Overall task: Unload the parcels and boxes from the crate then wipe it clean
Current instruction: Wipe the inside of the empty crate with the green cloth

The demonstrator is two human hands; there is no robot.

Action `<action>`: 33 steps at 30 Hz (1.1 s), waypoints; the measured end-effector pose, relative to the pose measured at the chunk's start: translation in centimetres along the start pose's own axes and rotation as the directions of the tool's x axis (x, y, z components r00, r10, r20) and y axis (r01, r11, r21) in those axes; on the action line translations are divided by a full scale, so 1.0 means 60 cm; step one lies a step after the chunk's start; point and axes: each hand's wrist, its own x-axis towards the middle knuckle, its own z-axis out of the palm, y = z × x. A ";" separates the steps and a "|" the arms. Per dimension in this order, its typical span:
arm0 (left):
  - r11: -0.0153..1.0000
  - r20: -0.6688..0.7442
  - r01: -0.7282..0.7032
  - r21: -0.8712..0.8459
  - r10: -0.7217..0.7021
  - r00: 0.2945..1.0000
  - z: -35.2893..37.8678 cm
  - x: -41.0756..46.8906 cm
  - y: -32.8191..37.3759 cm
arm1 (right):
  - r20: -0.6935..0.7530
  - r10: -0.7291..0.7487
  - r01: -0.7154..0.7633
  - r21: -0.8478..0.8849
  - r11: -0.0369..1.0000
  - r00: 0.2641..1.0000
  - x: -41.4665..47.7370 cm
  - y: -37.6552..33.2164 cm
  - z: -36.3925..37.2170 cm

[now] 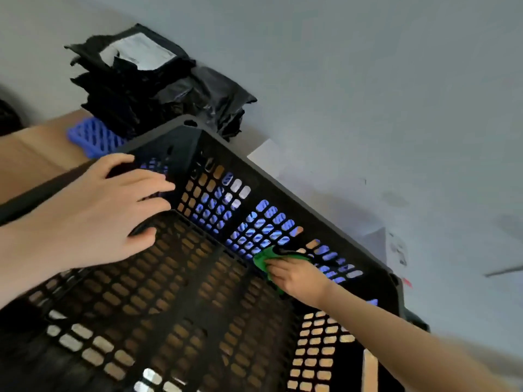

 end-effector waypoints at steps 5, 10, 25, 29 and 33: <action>0.993 0.047 -0.100 -0.055 0.103 0.994 0.028 0.043 -0.007 | 0.155 0.175 -0.196 0.136 0.971 0.972 0.011 -0.028 0.064; 0.930 -0.044 -0.349 -0.118 0.346 0.937 0.005 0.124 0.021 | 0.167 0.280 -0.299 0.098 0.949 0.945 -0.012 -0.063 0.074; 0.625 -0.097 -0.765 -0.155 0.761 0.641 -0.022 0.288 0.010 | 0.111 0.984 -0.864 0.499 0.063 0.136 0.031 -0.176 -0.101; 0.567 -0.066 -0.806 -0.171 0.809 0.584 -0.026 0.309 0.011 | 0.148 0.938 -0.684 0.651 -0.330 -0.312 0.080 -0.182 -0.136; 0.491 -0.060 -0.844 -0.213 0.856 0.513 -0.028 0.337 0.037 | 0.233 0.716 -0.291 0.798 -0.527 -0.658 0.116 -0.170 -0.163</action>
